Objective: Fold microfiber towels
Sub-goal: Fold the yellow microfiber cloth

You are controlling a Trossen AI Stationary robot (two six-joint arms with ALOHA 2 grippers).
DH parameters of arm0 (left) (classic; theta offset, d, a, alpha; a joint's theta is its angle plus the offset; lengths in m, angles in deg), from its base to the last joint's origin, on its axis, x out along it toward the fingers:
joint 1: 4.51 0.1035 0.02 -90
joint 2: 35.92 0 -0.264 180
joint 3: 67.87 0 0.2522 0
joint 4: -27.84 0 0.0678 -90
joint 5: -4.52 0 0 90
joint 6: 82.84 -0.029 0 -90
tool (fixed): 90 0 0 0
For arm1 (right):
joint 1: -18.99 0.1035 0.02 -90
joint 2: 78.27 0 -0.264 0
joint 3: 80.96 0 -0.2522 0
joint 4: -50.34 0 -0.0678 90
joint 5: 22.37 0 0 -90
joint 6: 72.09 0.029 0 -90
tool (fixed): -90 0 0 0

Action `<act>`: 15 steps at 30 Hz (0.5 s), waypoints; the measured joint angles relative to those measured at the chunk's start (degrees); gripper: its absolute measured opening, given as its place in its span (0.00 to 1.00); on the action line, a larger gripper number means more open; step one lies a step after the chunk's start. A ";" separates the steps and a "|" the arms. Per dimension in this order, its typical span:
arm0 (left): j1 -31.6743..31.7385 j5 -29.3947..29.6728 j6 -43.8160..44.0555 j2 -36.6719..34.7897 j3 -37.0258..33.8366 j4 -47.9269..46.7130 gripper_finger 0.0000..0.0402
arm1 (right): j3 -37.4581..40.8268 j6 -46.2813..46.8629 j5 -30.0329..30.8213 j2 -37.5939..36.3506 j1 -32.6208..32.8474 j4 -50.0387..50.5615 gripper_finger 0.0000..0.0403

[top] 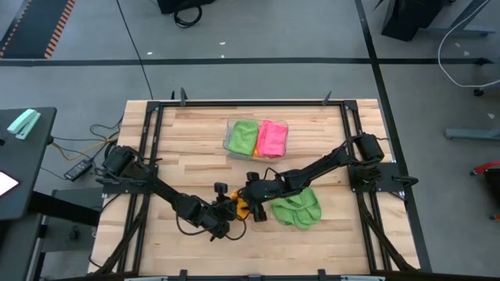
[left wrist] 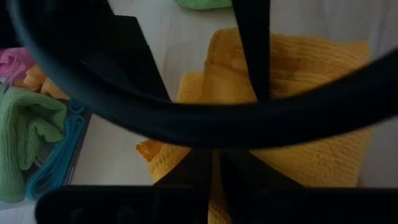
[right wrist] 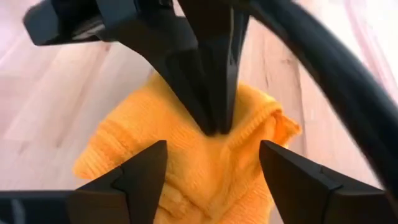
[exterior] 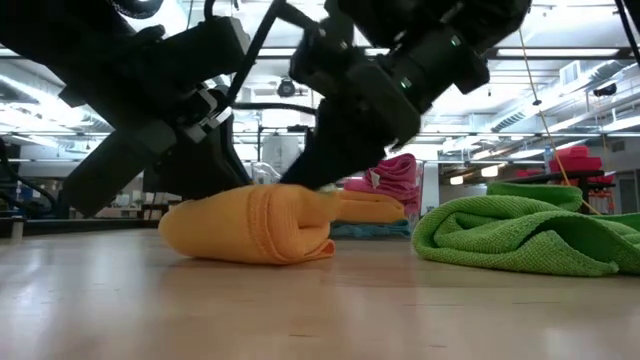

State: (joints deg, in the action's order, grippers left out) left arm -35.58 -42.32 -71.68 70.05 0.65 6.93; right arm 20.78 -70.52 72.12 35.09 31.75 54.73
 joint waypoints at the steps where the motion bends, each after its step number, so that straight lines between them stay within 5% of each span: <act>1: 0.00 0.00 0.00 0.00 0.00 0.00 0.11 | 0.44 -0.02 0.43 0.00 0.04 -0.01 0.65; 15: 0.00 -0.04 0.20 -0.40 0.00 0.56 0.13 | 4.28 2.81 2.05 0.00 -0.72 -0.11 0.66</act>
State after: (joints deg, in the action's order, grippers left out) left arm -35.58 -42.36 -71.48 69.65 0.65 7.48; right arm 25.06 -67.72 74.17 35.09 31.02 54.62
